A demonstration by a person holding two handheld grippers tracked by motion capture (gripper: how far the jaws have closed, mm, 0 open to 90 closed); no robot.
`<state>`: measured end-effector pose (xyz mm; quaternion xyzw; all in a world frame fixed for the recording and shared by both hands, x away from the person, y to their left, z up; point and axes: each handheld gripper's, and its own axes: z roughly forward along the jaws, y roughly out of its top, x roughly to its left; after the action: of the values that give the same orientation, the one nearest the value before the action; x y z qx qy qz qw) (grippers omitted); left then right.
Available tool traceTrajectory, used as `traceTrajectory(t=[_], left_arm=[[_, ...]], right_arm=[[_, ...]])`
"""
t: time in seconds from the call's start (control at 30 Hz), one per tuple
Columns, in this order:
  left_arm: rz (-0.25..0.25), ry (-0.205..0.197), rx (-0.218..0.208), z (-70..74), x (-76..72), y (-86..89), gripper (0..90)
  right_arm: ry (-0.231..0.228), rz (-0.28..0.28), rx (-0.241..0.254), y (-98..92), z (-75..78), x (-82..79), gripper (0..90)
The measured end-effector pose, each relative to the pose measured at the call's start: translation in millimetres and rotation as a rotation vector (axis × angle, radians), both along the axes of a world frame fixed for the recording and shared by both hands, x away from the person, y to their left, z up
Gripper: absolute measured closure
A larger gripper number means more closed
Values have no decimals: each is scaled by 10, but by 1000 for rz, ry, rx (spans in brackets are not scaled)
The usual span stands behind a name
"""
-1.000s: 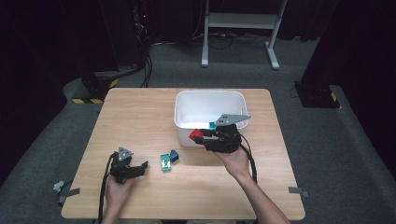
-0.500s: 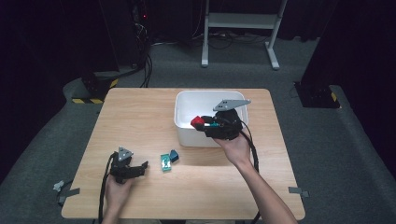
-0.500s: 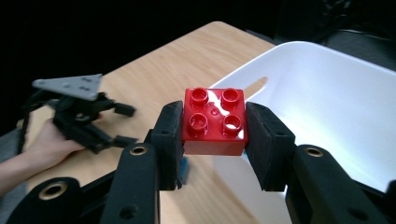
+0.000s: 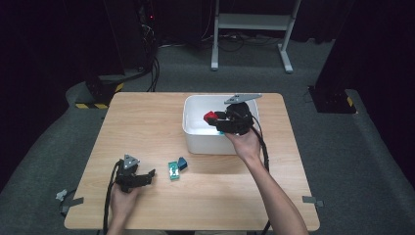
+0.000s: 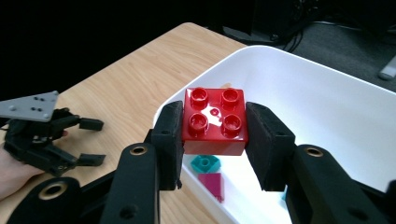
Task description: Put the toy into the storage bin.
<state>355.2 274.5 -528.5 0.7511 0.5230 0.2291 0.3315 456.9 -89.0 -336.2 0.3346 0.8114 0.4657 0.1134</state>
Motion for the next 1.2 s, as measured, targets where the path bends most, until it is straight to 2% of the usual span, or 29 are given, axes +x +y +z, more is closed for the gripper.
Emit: traceTrajectory(t=[0.23,0.4,0.53,0.63,0.67,0.73,0.8,0.93,1.0,1.2], left_arm=[[0,2,-2,0,4,2,182],[0,2,-2,0,4,3,182],[1,2,-3,0,4,3,182],[0,2,-2,0,4,3,182],[0,2,-2,0,4,3,182],[-2,2,-1,0,3,4,181],[-1,2,-1,0,3,3,181],[-2,2,-1,0,3,4,181],[-4,-1,0,0,-2,5,181],[-4,-1,-1,0,-6,5,181]], right_arm=[[16,-85,-14,-74,-69,143,589],[52,-137,10,-155,-137,274,586],[75,-167,-18,-179,-212,357,576],[111,-186,-49,-163,-293,433,410],[123,-189,-58,-151,-322,447,383],[115,-188,-61,-134,-356,438,368],[94,-179,-41,-134,-365,393,365],[69,-156,-20,-152,-344,295,365],[42,-149,-14,-181,-321,244,377],[23,-151,11,-275,-314,197,387]])
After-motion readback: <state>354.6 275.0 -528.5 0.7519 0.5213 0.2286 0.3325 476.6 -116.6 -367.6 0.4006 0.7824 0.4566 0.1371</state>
